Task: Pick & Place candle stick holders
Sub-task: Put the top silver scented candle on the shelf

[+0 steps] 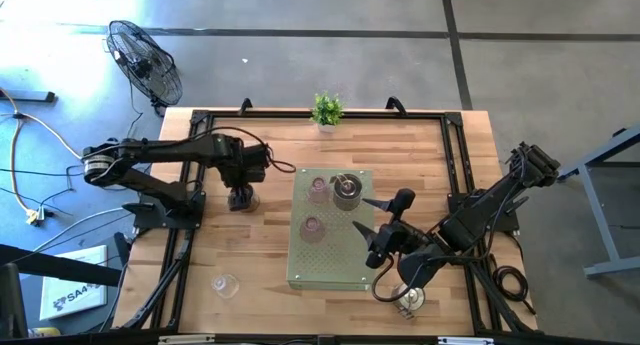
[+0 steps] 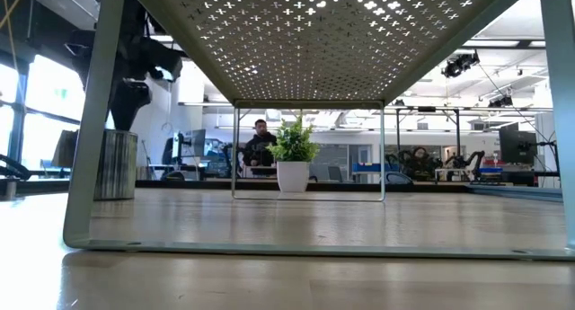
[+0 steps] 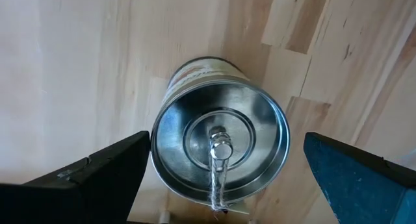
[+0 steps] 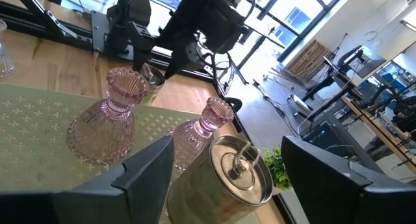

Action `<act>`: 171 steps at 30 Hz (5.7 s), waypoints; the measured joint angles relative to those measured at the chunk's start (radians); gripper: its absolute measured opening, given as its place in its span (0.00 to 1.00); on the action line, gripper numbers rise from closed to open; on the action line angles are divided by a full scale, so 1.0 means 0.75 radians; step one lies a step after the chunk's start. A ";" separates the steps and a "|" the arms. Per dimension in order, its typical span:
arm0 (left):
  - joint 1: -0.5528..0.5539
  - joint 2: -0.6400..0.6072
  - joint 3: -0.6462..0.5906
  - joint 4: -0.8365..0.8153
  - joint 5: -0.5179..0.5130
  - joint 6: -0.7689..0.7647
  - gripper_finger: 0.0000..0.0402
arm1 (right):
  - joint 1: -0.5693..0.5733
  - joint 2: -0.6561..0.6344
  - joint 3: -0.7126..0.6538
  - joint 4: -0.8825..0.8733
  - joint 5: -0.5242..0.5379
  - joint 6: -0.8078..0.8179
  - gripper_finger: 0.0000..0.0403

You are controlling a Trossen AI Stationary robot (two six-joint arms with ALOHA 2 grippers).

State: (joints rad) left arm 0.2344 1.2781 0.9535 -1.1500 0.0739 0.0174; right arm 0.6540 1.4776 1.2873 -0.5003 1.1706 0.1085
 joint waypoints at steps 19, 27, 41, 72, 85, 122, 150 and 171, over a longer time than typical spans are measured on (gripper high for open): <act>-0.159 0.000 0.000 0.025 -0.103 -0.100 0.99 | 0.001 0.000 0.000 0.000 -0.001 0.010 0.69; -0.158 0.001 -0.093 0.081 -0.074 -0.100 0.99 | 0.001 0.000 0.000 -0.006 -0.012 0.010 0.69; -0.156 0.001 -0.187 0.148 -0.083 -0.098 0.99 | 0.001 0.000 0.000 -0.006 -0.004 0.010 0.69; -0.156 0.001 -0.244 0.325 -0.077 -0.065 0.99 | 0.001 0.000 0.000 -0.007 -0.009 0.006 0.69; -0.156 0.001 -0.244 0.464 -0.078 -0.065 0.99 | 0.001 0.000 0.000 -0.007 -0.009 -0.005 0.69; -0.156 0.001 -0.243 0.320 -0.052 -0.099 0.99 | 0.000 0.000 0.000 -0.008 -0.010 -0.005 0.69; -0.156 0.001 -0.243 0.308 -0.064 -0.171 0.99 | 0.000 0.000 0.000 -0.012 -0.033 -0.005 0.69; -0.156 -0.002 -0.242 0.294 -0.161 -0.239 0.87 | 0.000 0.000 0.000 0.001 -0.190 -0.055 0.69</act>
State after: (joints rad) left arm 0.1173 1.2770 0.7719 -0.9291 -0.0466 -0.1619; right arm 0.6540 1.4776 1.2873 -0.4993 1.0280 0.0669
